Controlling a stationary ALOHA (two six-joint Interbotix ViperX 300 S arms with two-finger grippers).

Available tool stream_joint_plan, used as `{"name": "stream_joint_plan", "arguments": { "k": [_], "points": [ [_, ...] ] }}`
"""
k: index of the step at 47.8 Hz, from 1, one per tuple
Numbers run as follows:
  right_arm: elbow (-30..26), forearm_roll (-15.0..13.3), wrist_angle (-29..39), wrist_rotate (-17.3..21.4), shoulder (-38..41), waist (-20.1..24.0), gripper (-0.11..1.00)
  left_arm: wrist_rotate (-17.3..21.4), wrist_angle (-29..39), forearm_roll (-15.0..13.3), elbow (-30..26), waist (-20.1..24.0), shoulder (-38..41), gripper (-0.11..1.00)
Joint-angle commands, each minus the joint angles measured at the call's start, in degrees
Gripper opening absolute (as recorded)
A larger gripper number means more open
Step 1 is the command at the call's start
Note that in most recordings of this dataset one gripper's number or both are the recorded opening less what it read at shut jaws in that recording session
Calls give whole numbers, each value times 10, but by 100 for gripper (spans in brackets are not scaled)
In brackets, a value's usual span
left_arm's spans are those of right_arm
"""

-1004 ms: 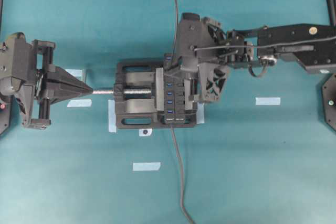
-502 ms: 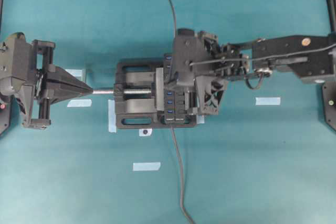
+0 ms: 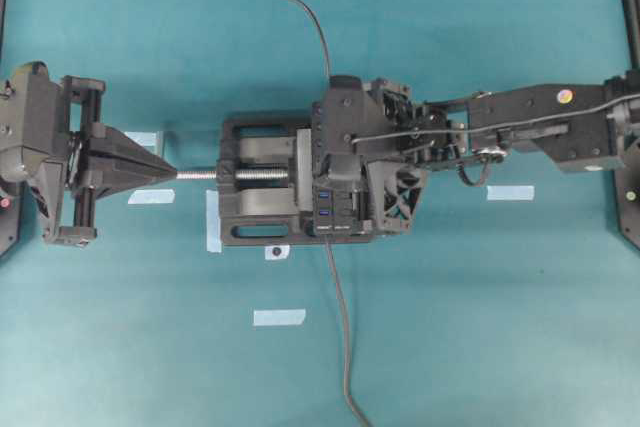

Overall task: Insert the USB into the second port from the front of the fixed hub.
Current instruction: 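Align the plug with the second port and lower it in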

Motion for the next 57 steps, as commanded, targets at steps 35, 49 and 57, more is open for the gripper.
{"name": "stream_joint_plan", "arguments": {
  "k": [35, 49, 57],
  "points": [
    [3, 2, -4, 7, 5, 11, 6, -1, -4, 0, -8, 0, -1, 0],
    [3, 7, -5, 7, 10, 11, 6, -1, -4, 0, -7, 0, -1, 0],
    [3, 8, -4, 7, 10, 11, 6, -1, -4, 0, -8, 0, -1, 0]
  ]
}}
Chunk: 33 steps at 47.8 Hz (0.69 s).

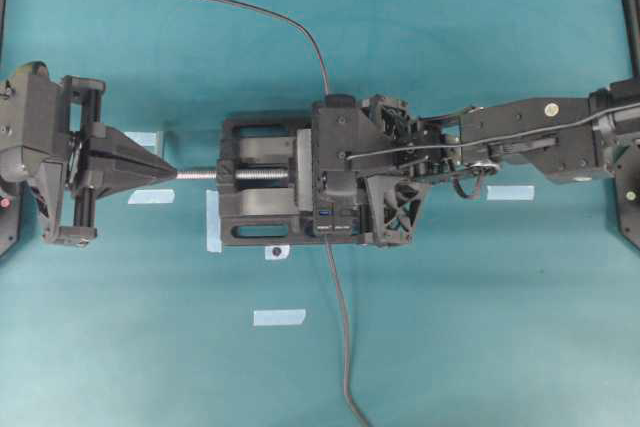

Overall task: Insert the USB into the second port from the front of the fixed hub.
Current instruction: 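Align the plug with the second port and lower it in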

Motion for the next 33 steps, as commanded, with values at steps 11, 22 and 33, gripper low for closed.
{"name": "stream_joint_plan", "arguments": {
  "k": [11, 22, 33],
  "points": [
    [-4, 1, -5, 5, -4, 2, 6, -1, -4, 0, -7, 0, -1, 0],
    [-4, 1, -8, 5, 2, 2, 6, -1, -4, 0, -7, 0, -1, 0],
    [-4, 2, 5, 5, 0, -2, 6, -1, -5, 0, -7, 0, -1, 0]
  ]
}}
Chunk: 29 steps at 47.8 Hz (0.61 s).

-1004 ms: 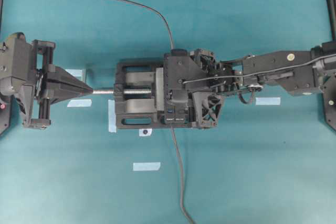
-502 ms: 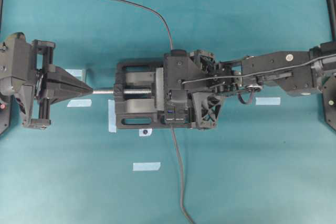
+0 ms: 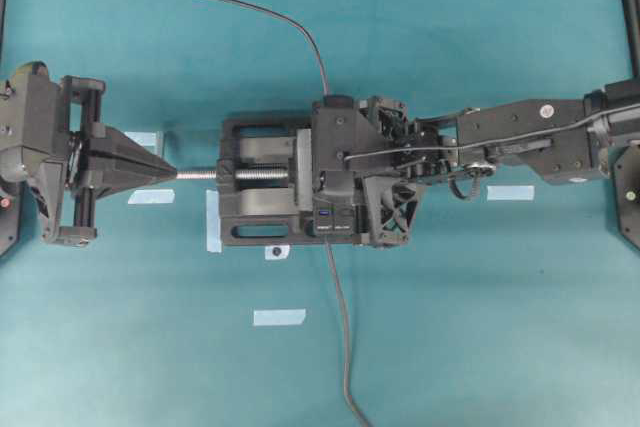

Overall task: Insert the USB into the second port from the front of the fixed hub.
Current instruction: 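Align the plug with the second port and lower it in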

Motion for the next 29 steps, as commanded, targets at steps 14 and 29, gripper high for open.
{"name": "stream_joint_plan", "arguments": {
  "k": [14, 29],
  "points": [
    [-8, -3, 40, 4, -18, -6, 6, -1, -5, 1, -5, 1, -1, 0],
    [-13, -4, 46, 3, -18, -7, 6, -1, -6, 1, -3, 1, -1, 0]
  ]
}}
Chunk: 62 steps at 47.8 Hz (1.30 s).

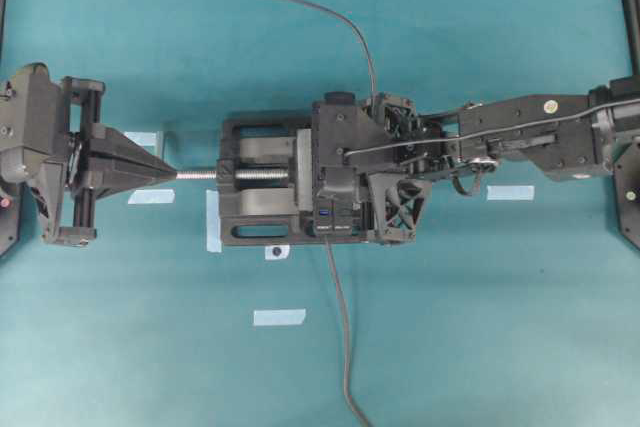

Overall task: Insert the USB into the second port from the front of the fixed hub.
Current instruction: 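Align the plug with the second port and lower it in, then push the plug down into the second port with the right gripper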

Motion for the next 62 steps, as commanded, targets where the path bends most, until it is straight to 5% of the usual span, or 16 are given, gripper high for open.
{"name": "stream_joint_plan", "arguments": {
  "k": [1, 21, 62],
  "points": [
    [-10, -1, -3, 3, -10, -2, 6, -1, -6, 0, -6, 1, -1, 0],
    [-33, -2, 51, -2, -2, -2, 6, -1, -6, 0, -4, 2, 0, 0],
    [-46, -2, 55, -4, 24, 3, 6, -1, -7, 1, -4, 2, -1, 0]
  ]
}}
